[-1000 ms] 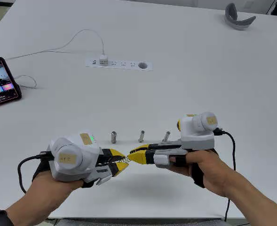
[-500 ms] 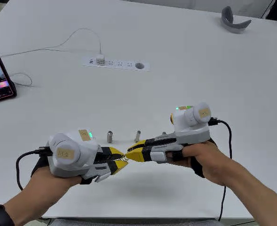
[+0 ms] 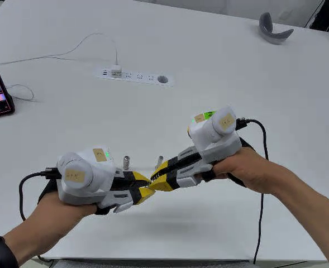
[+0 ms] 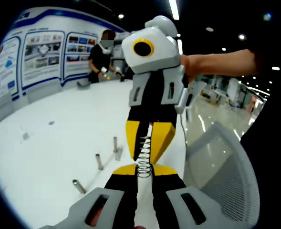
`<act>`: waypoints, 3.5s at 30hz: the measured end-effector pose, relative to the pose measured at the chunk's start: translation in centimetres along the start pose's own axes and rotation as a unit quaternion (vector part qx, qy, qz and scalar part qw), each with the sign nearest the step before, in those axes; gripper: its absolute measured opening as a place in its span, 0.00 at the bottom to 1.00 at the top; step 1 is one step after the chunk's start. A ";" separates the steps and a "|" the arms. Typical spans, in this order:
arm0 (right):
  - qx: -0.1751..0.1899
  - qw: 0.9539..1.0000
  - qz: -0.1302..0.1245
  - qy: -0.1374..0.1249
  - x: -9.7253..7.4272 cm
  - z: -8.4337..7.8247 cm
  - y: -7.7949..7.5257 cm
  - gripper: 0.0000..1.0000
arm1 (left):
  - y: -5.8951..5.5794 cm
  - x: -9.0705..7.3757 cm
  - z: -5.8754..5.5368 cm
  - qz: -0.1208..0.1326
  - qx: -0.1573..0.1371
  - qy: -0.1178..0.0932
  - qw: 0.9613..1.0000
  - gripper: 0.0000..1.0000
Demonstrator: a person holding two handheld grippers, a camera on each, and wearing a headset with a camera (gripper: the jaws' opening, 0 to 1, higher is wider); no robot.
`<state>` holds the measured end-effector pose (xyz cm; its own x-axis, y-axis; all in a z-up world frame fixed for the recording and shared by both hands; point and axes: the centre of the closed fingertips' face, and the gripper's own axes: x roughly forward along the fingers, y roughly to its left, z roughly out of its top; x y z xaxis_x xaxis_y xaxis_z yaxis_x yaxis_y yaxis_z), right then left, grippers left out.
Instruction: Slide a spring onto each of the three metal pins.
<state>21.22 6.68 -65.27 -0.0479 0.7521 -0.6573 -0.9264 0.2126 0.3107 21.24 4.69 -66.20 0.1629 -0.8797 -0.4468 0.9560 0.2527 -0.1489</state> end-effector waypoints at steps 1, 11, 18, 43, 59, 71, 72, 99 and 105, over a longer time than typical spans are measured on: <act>-0.006 1.000 0.001 0.005 0.0 0.0 0.1 0.13 | 0.0 0.0 0.0 -0.001 0.000 -0.001 1.000 0.09; -0.056 0.998 0.025 0.034 -0.2 0.3 0.9 0.13 | -0.7 -0.3 0.5 -0.025 0.006 -0.010 1.000 0.09; -0.090 0.994 0.033 0.059 -0.6 0.1 1.3 0.12 | -1.0 -0.1 0.8 -0.043 0.015 -0.019 0.999 0.10; -0.064 0.996 -0.009 0.056 -1.9 -2.4 -0.2 0.12 | 2.8 -2.7 -2.3 0.027 -0.037 -0.003 0.999 0.21; -0.039 0.994 -0.067 0.073 -2.5 -4.1 -3.5 0.12 | 5.9 -5.4 -3.9 0.097 -0.067 0.000 0.993 0.33; -0.031 0.990 -0.103 0.092 -3.1 -5.1 -6.3 0.12 | 6.9 -6.6 -5.0 0.129 -0.087 0.007 0.988 0.46; -0.029 0.990 -0.106 0.092 -3.1 -5.1 -6.7 0.12 | 6.9 -6.7 -5.1 0.132 -0.088 0.007 0.987 0.47; -0.034 0.985 -0.123 0.118 -1.5 -5.0 -11.8 0.13 | 8.0 -9.4 -7.0 0.182 -0.119 0.015 0.976 0.61; -0.043 0.984 -0.124 0.121 -0.8 -4.9 -12.6 0.13 | 8.3 -10.0 -7.1 0.187 -0.120 0.016 0.975 0.64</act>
<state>31.09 0.36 -71.97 0.1053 0.5104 -0.8535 -0.9484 0.3096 0.0681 25.78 18.43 -69.27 0.4775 -0.6960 -0.5363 0.7465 0.6433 -0.1701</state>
